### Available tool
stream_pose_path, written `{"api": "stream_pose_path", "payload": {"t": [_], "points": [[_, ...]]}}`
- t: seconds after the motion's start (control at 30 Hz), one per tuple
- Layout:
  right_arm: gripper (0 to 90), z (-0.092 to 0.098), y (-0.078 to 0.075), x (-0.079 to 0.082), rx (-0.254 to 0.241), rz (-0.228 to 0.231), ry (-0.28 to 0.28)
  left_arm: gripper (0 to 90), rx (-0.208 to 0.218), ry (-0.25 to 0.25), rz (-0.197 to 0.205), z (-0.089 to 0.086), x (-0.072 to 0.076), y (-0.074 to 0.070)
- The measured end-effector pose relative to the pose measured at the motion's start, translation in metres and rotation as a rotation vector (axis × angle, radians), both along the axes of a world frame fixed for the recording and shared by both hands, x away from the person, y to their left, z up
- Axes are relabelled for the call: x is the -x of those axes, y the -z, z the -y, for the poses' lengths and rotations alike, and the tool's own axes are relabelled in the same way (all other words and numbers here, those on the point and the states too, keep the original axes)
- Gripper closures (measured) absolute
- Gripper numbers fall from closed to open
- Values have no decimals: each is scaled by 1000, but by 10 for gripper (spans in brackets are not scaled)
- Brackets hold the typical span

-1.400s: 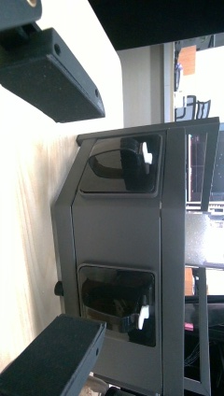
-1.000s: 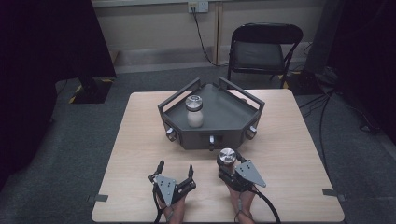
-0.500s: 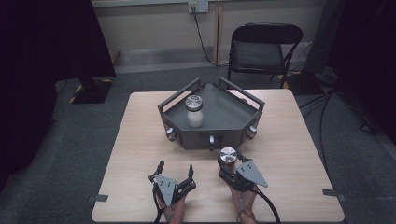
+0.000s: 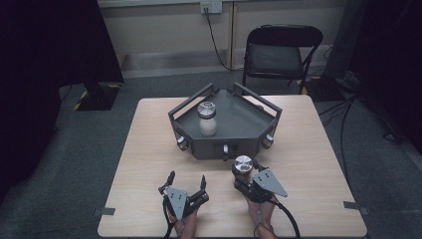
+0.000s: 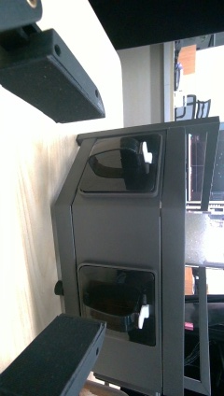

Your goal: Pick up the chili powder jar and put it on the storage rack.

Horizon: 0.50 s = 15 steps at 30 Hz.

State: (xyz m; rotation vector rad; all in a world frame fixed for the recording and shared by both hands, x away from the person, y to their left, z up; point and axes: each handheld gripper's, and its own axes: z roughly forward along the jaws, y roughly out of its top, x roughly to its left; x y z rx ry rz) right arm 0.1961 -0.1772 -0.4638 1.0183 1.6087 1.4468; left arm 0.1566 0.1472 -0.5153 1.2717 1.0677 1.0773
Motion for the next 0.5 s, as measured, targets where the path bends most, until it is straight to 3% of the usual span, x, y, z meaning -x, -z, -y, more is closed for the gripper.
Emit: {"api": "stream_pose_path", "payload": {"t": [0.5], "points": [[348,5,-17,-5,10,6,-39,10,0,0,0,0,0,0]]}}
